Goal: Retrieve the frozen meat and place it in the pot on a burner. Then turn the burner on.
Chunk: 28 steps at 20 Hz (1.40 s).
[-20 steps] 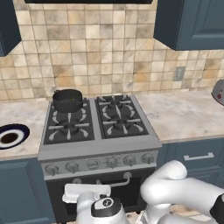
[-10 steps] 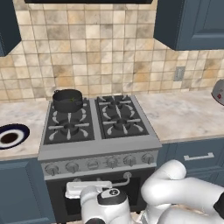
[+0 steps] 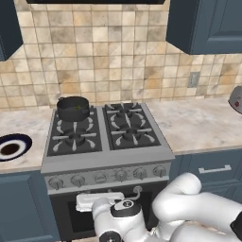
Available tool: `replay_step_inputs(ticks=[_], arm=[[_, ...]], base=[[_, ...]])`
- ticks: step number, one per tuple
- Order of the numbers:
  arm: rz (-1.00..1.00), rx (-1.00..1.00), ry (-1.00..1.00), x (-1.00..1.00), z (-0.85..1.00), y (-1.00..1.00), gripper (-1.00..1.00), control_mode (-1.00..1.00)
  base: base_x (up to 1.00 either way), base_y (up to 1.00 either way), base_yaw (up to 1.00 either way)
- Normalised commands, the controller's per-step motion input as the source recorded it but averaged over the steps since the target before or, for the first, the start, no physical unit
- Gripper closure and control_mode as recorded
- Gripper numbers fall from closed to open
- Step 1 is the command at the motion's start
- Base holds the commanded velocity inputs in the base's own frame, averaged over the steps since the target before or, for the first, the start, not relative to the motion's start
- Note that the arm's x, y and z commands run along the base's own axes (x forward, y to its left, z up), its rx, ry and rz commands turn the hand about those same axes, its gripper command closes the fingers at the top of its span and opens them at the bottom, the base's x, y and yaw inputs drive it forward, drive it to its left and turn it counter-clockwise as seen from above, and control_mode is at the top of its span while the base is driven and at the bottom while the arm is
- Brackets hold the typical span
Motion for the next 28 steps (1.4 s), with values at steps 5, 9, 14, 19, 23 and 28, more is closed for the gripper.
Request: replay_step_inputs(ticks=[5, 9, 14, 19, 23, 28], arm=[[0.00, 0.00, 0.00, 0.41, 0.00, 0.01, -1.00, -1.00], [0.00, -0.01, 0.00, 0.17, -0.12, 0.13, -1.00, -1.00], [0.00, 0.00, 0.00, 0.08, -0.10, 0.15, -1.00, -1.00], [0.00, 0.00, 0.00, 0.05, 0.00, 0.00, -1.00, -1.00], [0.00, -0.03, 0.00, 0.00, -0.02, 0.00, -1.00, -1.00], [0.00, -0.03, 0.00, 0.00, -0.08, 0.00, -1.00, -1.00]], base=[[0.00, 0.00, 0.00], [0.00, 0.00, 0.00], [0.00, 0.00, 0.00], [0.00, 0.00, 0.00], [0.00, 0.00, 0.00], [0.00, 0.00, 0.00]])
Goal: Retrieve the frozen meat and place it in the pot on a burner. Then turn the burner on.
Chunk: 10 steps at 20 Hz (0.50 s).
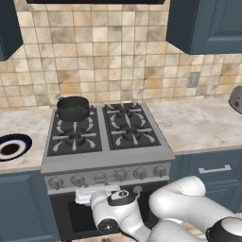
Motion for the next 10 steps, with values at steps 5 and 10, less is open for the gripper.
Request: replay_step_inputs(ticks=[5, 10], arm=[[0.00, -0.05, 0.00, 0.00, -0.08, 0.00, -1.00, -1.00], [0.00, -0.05, 0.00, 0.00, -0.03, 0.00, -1.00, -1.00]], base=[[0.00, 0.00, 0.00], [0.00, 0.00, 0.00]])
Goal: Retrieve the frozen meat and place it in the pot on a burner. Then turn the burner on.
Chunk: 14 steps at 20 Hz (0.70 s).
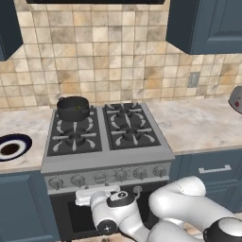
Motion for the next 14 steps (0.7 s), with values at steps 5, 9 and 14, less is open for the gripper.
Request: replay_step_inputs(ticks=[5, 9, 14], arm=[[0.00, -0.06, 0.00, 0.00, -0.02, 0.04, -1.00, -1.00], [0.00, -0.05, 0.00, 0.12, -0.01, 0.13, -1.00, -1.00], [-0.02, -0.01, -0.06, 0.38, 0.00, 0.28, -1.00, -1.00]], base=[[0.00, 0.00, 0.00], [0.00, 0.00, 0.00], [0.00, 0.00, 0.00]])
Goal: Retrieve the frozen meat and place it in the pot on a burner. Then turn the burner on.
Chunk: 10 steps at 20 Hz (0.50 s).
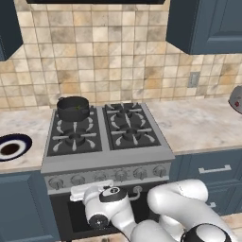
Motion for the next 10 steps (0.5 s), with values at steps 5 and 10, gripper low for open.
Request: replay_step_inputs(ticks=[5, 10], arm=[[-0.03, 0.00, -0.01, 0.04, -0.02, 0.11, -1.00, -1.00], [-0.06, 0.00, 0.00, 0.00, -0.05, 0.23, -1.00, -1.00]], base=[[0.00, 0.00, 0.00], [0.00, 0.00, 0.00]])
